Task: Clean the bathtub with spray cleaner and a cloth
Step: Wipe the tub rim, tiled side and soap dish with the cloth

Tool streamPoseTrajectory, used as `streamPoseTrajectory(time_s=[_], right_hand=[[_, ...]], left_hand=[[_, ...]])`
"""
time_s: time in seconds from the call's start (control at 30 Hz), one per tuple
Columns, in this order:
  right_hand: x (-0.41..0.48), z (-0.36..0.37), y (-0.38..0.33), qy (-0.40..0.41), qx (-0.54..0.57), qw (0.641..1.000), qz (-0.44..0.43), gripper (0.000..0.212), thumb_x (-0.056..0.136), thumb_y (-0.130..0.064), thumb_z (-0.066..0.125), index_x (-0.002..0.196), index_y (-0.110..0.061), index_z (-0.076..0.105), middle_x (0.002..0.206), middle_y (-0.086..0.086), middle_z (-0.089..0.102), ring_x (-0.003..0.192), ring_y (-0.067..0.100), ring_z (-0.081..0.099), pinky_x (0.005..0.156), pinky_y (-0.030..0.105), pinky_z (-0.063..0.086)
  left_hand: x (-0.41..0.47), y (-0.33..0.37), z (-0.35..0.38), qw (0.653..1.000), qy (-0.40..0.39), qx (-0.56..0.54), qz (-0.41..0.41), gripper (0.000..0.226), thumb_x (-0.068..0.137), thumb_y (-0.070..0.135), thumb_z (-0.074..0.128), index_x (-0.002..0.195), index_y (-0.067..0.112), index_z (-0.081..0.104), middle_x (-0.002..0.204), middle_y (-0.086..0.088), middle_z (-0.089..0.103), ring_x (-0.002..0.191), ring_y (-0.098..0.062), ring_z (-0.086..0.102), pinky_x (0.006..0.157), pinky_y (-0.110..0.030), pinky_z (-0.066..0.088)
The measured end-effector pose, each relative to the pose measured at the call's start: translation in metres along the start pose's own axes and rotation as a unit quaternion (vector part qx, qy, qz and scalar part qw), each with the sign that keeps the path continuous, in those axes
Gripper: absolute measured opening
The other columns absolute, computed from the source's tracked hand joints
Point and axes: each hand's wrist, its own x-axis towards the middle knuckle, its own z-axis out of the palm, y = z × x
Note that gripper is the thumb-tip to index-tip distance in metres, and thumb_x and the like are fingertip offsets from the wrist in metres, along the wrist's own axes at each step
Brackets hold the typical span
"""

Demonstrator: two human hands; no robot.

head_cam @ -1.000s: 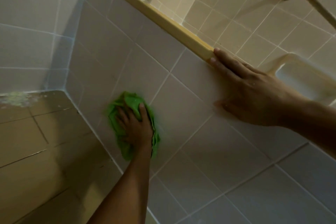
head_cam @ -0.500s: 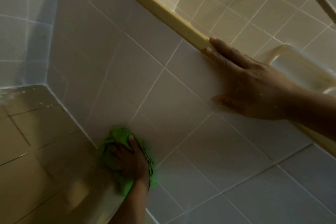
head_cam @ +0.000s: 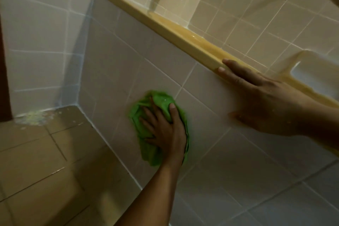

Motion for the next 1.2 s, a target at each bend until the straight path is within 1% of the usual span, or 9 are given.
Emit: streamPoseTrajectory(time_s=[0.17, 0.3, 0.37, 0.53, 0.7, 0.83, 0.93, 1.07, 1.2], right_hand=[[0.006, -0.005, -0.005, -0.038, -0.01, 0.999, 0.026, 0.111, 0.089, -0.056, 0.064, 0.152, -0.047, -0.028, 0.159, -0.026, -0.034, 0.153, 0.017, 0.018, 0.116, 0.028, 0.025], [0.01, -0.001, -0.001, -0.032, 0.005, 0.999, 0.001, 0.109, 0.09, -0.061, 0.058, 0.152, -0.044, -0.031, 0.161, -0.019, -0.035, 0.155, 0.02, 0.01, 0.123, 0.036, 0.018], [0.013, 0.003, 0.001, -0.02, 0.009, 1.0, -0.012, 0.105, 0.091, -0.062, 0.054, 0.155, -0.041, -0.027, 0.162, -0.016, -0.034, 0.155, 0.023, 0.011, 0.125, 0.041, 0.023], [0.03, 0.009, -0.002, 0.02, 0.032, 0.999, -0.022, 0.085, 0.099, -0.051, 0.039, 0.158, -0.036, -0.02, 0.165, -0.014, -0.028, 0.15, 0.028, 0.021, 0.115, 0.05, 0.039], [0.042, 0.007, 0.004, 0.007, 0.044, 0.998, -0.042, 0.083, 0.099, -0.034, 0.042, 0.161, -0.032, -0.013, 0.167, -0.007, -0.024, 0.155, 0.031, 0.012, 0.125, 0.044, 0.021], [0.043, 0.003, 0.01, -0.031, 0.033, 0.998, -0.053, 0.083, 0.103, -0.033, 0.044, 0.161, -0.032, -0.015, 0.165, -0.007, -0.032, 0.157, 0.027, -0.003, 0.125, 0.036, 0.007], [0.045, -0.001, 0.012, -0.032, 0.049, 0.997, -0.055, 0.086, 0.102, -0.032, 0.049, 0.161, -0.035, -0.014, 0.165, -0.011, -0.029, 0.157, 0.019, -0.006, 0.124, 0.031, 0.005], [0.046, -0.004, 0.011, -0.025, 0.066, 0.996, -0.052, 0.091, 0.101, -0.033, 0.052, 0.158, -0.039, -0.018, 0.165, -0.016, -0.028, 0.157, 0.013, -0.005, 0.122, 0.028, 0.005], [0.048, -0.009, 0.003, -0.031, 0.045, 0.998, -0.034, 0.091, 0.102, -0.039, 0.05, 0.157, -0.039, -0.021, 0.164, -0.017, -0.03, 0.156, 0.011, -0.004, 0.113, 0.018, 0.0]], left_hand=[[-0.003, 0.031, 0.007, 0.999, 0.017, -0.001, 0.03, 0.073, 0.101, 0.07, 0.021, 0.164, 0.037, 0.006, 0.172, 0.015, -0.008, 0.158, -0.017, -0.012, 0.118, -0.073, -0.003], [-0.01, 0.043, 0.011, 0.998, 0.04, -0.006, 0.044, 0.073, 0.1, 0.071, 0.024, 0.163, 0.039, 0.01, 0.172, 0.017, -0.004, 0.159, -0.015, -0.007, 0.119, -0.07, -0.002], [-0.012, 0.045, 0.012, 0.997, 0.047, -0.01, 0.056, 0.078, 0.094, 0.074, 0.02, 0.163, 0.039, 0.009, 0.172, 0.017, -0.003, 0.158, -0.014, -0.005, 0.12, -0.069, -0.002], [-0.013, 0.058, 0.009, 0.996, 0.058, -0.015, 0.069, 0.067, 0.105, 0.061, 0.026, 0.164, 0.035, 0.007, 0.172, 0.013, 0.001, 0.158, -0.013, -0.001, 0.123, -0.061, 0.001], [0.003, 0.084, 0.0, 0.993, 0.057, -0.045, 0.089, 0.077, 0.098, 0.071, 0.027, 0.164, 0.031, 0.017, 0.172, 0.008, 0.012, 0.158, -0.019, 0.009, 0.124, -0.06, 0.007], [0.016, 0.098, -0.005, 0.996, 0.025, -0.047, 0.077, 0.072, 0.103, 0.066, 0.029, 0.164, 0.033, 0.008, 0.173, 0.01, 0.002, 0.159, -0.016, -0.001, 0.125, -0.058, -0.001], [0.022, 0.095, -0.008, 0.994, -0.006, -0.068, 0.088, 0.088, 0.088, 0.069, 0.028, 0.164, 0.034, 0.001, 0.172, 0.011, -0.004, 0.158, -0.013, -0.006, 0.126, -0.055, -0.003], [0.026, 0.094, -0.008, 0.995, -0.013, -0.025, 0.095, 0.07, 0.108, 0.057, 0.03, 0.163, 0.035, -0.006, 0.172, 0.01, -0.01, 0.158, -0.014, -0.012, 0.123, -0.06, -0.008], [0.037, 0.091, -0.006, 0.991, 0.003, 0.024, 0.13, 0.071, 0.106, 0.061, 0.026, 0.163, 0.034, -0.005, 0.172, 0.009, -0.009, 0.158, -0.016, -0.012, 0.121, -0.065, -0.007]])
